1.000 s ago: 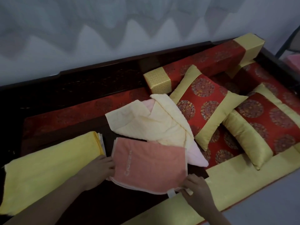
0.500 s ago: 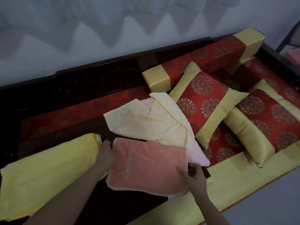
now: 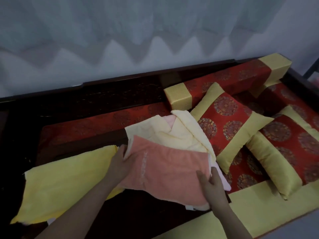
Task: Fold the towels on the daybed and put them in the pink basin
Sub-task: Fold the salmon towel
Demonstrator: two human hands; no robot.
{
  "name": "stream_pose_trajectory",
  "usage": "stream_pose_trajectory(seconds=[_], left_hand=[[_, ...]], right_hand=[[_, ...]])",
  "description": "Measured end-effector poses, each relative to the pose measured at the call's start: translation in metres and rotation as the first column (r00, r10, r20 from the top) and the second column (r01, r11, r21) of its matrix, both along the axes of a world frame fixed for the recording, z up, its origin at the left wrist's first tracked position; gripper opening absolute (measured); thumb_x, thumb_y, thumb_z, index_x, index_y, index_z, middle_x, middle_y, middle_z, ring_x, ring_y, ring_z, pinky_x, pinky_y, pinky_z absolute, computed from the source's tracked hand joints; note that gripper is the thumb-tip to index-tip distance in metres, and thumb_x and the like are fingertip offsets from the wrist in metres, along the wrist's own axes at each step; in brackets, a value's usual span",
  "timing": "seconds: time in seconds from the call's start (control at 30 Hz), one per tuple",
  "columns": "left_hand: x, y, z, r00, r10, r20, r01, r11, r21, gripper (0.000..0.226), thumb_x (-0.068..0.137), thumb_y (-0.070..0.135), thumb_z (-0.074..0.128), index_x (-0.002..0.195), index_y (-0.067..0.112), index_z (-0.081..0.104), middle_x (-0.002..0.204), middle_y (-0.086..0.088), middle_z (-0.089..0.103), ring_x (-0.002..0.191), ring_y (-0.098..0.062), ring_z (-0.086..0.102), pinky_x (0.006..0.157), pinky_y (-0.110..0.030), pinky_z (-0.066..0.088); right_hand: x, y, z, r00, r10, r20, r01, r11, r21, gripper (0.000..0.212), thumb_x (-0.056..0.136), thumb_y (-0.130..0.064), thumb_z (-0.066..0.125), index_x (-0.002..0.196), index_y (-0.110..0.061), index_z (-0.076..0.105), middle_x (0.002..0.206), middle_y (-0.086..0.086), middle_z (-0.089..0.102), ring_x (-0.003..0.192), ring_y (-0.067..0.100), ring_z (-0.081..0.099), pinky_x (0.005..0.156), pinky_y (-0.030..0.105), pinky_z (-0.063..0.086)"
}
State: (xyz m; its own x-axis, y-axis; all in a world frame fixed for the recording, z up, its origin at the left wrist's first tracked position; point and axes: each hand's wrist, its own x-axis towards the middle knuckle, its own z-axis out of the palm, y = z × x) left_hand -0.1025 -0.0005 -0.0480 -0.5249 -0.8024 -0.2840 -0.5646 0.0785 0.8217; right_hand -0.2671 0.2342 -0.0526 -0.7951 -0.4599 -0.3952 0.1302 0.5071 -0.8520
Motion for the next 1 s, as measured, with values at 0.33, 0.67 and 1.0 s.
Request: stream_pose_trajectory(seconds=[0.33,0.67,1.0], left_hand=[[0.197,-0.074,0.052,0.933,0.359,0.024,-0.304,0.822,-0.481,0.022,0.097,0.028,0.045,0.091,0.007,0.043,0.063,-0.011,0.054,0.051,-0.021,0.051,0.05,-0.035,0.036],[0.282,-0.104,-0.024,0.8,0.555,0.229,-0.546,0.831,-0.109,0.026,0.094,0.027,0.052,0.102,0.005,0.04,0.079,-0.007,0.053,0.081,-0.034,0.057,0.07,-0.038,0.042],[0.276,-0.108,-0.015,0.772,0.598,0.217,-0.58,0.801,-0.145,0.064,0.087,0.026,0.064,0.137,0.003,0.031,0.117,-0.016,0.057,0.104,-0.037,0.059,0.08,-0.043,0.046]], right_hand=[[0.09,-0.157,0.034,0.883,0.402,-0.243,-0.432,0.898,-0.084,0.017,0.095,-0.024,0.053,0.092,-0.011,0.043,0.076,0.0,0.051,0.068,0.007,0.05,0.065,0.023,0.042],[0.162,-0.216,-0.04,0.762,0.616,-0.2,-0.547,0.778,0.309,0.036,0.095,-0.025,0.045,0.127,-0.011,0.035,0.097,0.017,0.063,0.09,0.037,0.063,0.067,0.036,0.043],[0.134,-0.213,-0.035,0.788,0.609,-0.089,-0.585,0.786,0.199,0.013,0.087,-0.017,0.059,0.092,-0.015,0.047,0.073,-0.006,0.052,0.066,0.004,0.05,0.058,0.022,0.038]])
